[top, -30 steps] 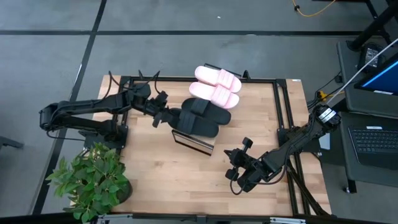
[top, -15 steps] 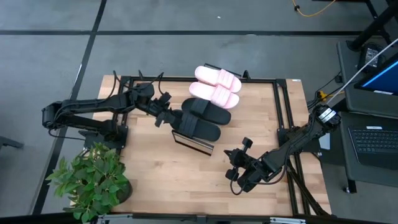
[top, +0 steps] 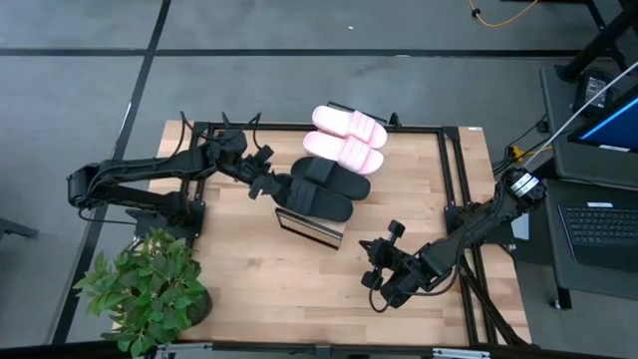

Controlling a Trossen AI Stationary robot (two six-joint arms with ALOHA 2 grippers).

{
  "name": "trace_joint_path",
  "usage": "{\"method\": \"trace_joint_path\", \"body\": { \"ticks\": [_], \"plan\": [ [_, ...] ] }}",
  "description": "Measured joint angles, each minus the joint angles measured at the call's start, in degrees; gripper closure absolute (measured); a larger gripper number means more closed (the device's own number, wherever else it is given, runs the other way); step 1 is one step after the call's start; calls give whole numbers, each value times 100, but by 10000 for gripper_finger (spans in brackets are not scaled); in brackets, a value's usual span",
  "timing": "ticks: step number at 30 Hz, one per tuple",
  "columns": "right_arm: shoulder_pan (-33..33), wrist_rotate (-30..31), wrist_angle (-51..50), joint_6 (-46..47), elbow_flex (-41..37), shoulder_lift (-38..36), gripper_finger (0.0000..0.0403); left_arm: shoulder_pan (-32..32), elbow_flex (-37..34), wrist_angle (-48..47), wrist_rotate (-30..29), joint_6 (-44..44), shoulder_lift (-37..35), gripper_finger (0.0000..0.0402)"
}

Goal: Pick and place slides into the shelf
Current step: Put the black slide on the shelf

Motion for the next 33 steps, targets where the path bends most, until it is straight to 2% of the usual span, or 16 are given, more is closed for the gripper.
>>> {"method": "trace_joint_path", "body": {
  "ticks": [8, 20, 27, 33],
  "plan": [
    [0, -1, 0, 0, 0, 0, 399, 0, 0, 0, 89, -146, 24, 401],
    [-1, -2, -4, -15, 0, 0, 399, 0, 8, 72, 510, -256, 745, 401],
    [0, -2, -20, -19, 0, 1, 399, 0, 7, 406, 624, -258, 778, 401],
    [1, -4, -20, -17, 0, 2, 399, -4, 4, 426, 643, -268, 739, 380]
  ]
}}
